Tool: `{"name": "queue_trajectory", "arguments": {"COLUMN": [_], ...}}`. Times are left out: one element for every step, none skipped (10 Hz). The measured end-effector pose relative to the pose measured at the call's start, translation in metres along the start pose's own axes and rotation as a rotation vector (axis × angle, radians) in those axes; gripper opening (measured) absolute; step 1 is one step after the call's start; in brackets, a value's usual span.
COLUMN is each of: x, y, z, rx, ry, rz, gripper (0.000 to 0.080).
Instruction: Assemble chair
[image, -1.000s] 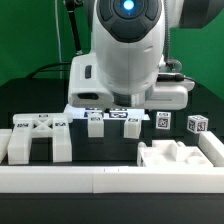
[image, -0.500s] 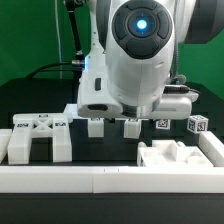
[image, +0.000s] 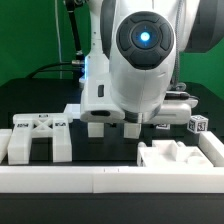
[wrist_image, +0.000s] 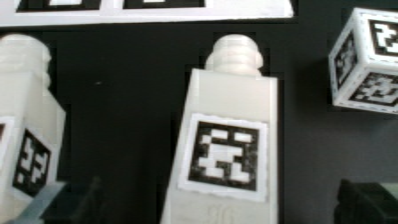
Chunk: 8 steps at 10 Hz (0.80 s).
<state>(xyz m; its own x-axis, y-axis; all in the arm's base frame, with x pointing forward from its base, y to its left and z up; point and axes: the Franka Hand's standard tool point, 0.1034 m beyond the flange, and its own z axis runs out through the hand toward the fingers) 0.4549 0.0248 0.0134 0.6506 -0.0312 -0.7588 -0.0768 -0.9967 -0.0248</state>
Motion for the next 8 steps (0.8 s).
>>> {"name": "queue_trajectory", "arguments": {"x": [0.0003, 0.0007, 0.0015, 0.0019, 0.0021, 0.0022, 0.0022, 0.0023], "y": [0.0007, 0.0002, -0.0018, -0.0022, -0.0016, -0.0017, -0.0021, -0.0024], "z": [0.0023, 0.0043, 0.0056, 0.0064, 0.0072, 0.0075, 0.0074, 0.0072], "rx": [0.0, -0.001, -0.004, -0.004, -0.004, -0.004, -0.005, -0.005], "ry": [-0.003, -0.004, -0.004, -0.004, -0.006, -0.007, -0.006, -0.006], "rz": [0.001, 0.001, -0.003, -0.003, -0.002, -0.002, -0.003, -0.004], "gripper": [0.0649, 0.0649, 0.0511, 0.0511, 0.0363, 0.0363, 0.0288, 0.0288]}}
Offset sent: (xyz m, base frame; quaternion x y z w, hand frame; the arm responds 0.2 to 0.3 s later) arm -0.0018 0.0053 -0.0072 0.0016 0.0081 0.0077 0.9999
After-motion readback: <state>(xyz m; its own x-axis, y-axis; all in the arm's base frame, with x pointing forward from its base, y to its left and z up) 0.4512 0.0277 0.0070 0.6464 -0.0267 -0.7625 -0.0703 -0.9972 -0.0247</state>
